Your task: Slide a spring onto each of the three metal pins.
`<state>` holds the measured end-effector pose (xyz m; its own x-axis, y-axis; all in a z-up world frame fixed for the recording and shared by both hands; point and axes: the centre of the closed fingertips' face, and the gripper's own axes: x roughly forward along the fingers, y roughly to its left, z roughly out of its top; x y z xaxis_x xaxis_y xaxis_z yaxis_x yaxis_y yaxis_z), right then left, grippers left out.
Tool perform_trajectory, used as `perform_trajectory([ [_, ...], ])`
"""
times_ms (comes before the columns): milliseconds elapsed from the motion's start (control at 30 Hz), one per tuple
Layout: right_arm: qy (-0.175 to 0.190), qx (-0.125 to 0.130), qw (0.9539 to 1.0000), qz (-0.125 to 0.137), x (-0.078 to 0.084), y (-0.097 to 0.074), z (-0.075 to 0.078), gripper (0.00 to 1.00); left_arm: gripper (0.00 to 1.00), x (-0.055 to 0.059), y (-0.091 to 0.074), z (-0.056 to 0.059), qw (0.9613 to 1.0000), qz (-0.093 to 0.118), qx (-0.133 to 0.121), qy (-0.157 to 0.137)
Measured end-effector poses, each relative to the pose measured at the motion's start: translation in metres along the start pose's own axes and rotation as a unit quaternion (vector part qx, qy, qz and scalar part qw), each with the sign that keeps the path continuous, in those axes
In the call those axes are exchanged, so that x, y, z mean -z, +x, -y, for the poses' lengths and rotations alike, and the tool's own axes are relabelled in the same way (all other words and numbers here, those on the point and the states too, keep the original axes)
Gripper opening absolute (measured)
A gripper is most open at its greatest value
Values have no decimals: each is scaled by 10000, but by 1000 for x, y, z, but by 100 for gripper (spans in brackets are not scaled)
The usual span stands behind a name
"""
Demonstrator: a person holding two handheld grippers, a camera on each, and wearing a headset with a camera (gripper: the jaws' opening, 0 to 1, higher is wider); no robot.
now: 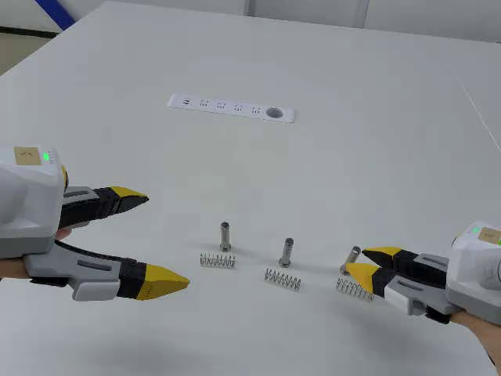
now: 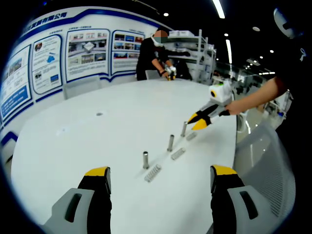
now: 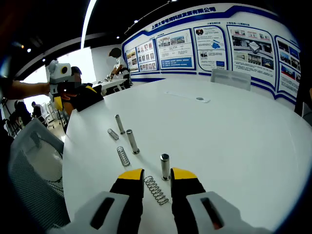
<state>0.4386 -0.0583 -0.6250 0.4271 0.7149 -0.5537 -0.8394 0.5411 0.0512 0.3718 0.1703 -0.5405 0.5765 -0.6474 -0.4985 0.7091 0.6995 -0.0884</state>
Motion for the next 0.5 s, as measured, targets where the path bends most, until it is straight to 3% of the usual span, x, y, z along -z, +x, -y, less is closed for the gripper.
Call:
perform_trajectory([
  [67,-279,-123,9991,-292,14,-2,-1,22,85,1,1,1,10000,-16,15,-4],
  [167,-522,-175,9971,-519,26,-5,1,22,85,1,1,2,10000,18,8,-54],
  [367,-461,-277,9974,-486,30,0,4,22,85,3,2,3,10000,-16,-7,-97],
  [500,-681,-480,9947,-594,35,9,-2,22,85,3,1,0,9999,-82,-24,-74],
])
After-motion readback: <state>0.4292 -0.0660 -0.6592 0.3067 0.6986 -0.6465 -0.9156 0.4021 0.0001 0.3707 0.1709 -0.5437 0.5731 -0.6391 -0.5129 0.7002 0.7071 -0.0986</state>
